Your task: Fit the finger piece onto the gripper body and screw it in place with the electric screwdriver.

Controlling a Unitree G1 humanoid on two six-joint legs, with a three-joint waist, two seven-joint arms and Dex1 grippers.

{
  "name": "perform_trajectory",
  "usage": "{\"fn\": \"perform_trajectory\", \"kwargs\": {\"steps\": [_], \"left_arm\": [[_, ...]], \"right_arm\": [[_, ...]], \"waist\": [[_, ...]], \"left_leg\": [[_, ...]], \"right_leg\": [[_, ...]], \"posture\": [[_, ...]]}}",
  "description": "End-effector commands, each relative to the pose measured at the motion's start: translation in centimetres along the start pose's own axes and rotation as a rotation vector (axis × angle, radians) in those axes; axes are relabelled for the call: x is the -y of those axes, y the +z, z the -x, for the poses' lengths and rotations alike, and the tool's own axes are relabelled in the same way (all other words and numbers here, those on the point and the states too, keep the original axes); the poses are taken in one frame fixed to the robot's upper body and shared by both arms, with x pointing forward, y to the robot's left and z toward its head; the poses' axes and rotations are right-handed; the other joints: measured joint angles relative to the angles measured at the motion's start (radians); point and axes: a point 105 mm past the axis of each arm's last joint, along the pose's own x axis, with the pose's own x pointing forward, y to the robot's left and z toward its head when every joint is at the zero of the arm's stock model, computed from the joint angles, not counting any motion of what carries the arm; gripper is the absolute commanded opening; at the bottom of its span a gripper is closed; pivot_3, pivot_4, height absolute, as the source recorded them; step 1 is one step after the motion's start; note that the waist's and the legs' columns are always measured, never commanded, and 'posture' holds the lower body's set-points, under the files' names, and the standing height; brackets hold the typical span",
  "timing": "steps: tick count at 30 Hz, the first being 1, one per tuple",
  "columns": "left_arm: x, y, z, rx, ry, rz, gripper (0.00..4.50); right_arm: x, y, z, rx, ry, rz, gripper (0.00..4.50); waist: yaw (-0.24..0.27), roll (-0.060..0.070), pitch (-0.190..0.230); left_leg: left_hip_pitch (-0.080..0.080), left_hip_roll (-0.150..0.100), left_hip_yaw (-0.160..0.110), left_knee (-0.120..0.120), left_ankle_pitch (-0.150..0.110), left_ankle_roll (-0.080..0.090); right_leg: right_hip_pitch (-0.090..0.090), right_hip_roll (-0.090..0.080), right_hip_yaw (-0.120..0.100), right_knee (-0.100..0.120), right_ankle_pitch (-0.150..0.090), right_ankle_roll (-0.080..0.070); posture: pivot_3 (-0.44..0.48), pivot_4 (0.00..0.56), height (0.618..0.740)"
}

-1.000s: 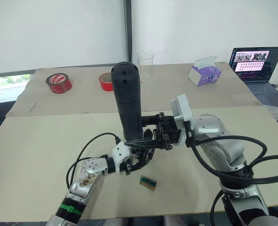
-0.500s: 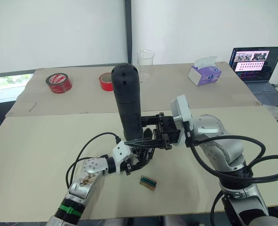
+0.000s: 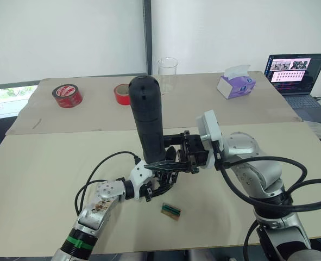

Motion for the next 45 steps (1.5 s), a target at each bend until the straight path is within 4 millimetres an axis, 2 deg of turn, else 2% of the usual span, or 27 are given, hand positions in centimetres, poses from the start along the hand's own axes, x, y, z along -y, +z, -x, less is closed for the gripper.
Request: {"fn": "perform_trajectory", "kwargs": {"steps": [1, 13, 45], "left_arm": [[0.8, -1.8, 0.0, -0.058, -0.03, 0.041, 2.29], [0.6, -2.8, 0.4, -0.059, -0.019, 0.042, 2.29], [1.0, -3.5, 0.4, -0.054, -0.016, 0.046, 2.29]], "right_arm": [[-0.2, 1.6, -0.1, 0.037, 0.015, 0.059, 1.92], [-0.3, 2.1, -0.2, 0.048, 0.031, 0.066, 1.92], [-0.4, 0.5, -0.2, 0.008, 0.007, 0.033, 1.92]], "waist": [[0.0, 0.0, 0.0], [-0.002, 0.0, 0.0], [-0.002, 0.0, 0.0]], "left_leg": [[0.0, 0.0, 0.0, 0.0, 0.0, 0.0], [0.0, 0.0, 0.0, 0.0, 0.0, 0.0], [0.0, 0.0, 0.0, 0.0, 0.0, 0.0]], "right_leg": [[0.0, 0.0, 0.0, 0.0, 0.0, 0.0], [0.0, 0.0, 0.0, 0.0, 0.0, 0.0], [0.0, 0.0, 0.0, 0.0, 0.0, 0.0]], "posture": [[0.0, 0.15, 0.74], [0.0, 0.15, 0.74], [0.0, 0.15, 0.74]]}}
